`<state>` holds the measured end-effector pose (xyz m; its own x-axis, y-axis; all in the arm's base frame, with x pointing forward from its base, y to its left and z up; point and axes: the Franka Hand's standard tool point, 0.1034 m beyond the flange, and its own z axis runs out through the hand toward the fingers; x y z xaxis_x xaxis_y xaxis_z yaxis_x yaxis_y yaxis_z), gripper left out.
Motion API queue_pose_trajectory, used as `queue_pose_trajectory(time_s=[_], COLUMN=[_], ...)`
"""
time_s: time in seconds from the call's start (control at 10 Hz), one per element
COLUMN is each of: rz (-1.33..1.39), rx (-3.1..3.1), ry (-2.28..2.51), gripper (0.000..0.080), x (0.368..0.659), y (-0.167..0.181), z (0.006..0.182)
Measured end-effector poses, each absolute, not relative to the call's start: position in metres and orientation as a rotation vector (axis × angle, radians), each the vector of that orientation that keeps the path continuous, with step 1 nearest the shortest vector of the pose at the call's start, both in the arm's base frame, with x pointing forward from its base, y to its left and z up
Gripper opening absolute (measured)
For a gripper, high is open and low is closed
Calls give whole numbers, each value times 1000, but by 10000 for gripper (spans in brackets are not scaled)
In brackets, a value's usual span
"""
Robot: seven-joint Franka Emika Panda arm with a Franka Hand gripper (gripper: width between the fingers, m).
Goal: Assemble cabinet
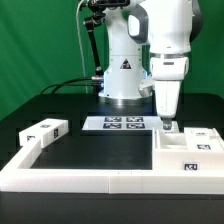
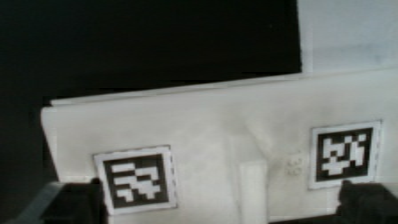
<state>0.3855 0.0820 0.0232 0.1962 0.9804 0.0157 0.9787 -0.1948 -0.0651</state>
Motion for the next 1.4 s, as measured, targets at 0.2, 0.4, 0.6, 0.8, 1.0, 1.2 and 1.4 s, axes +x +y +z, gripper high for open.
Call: queue_pose_trajectory(time_s=[0.2,0.4,0.6,0.8,1.0,1.2,1.4], rz=[54,64,50,48,52,51,100], rx=[-2371,-2369,-2373,-2374,-2373,-2374,-2384], ry=[-1943,-1933,-1941,-1942,-1940,-1940,-1963], gripper=[382,245,70,70,70,70,70], x=[380,377,381,382,381,381,388], y=[84,83,84,84,84,83,75], z=[14,10,14,15,14,14,35])
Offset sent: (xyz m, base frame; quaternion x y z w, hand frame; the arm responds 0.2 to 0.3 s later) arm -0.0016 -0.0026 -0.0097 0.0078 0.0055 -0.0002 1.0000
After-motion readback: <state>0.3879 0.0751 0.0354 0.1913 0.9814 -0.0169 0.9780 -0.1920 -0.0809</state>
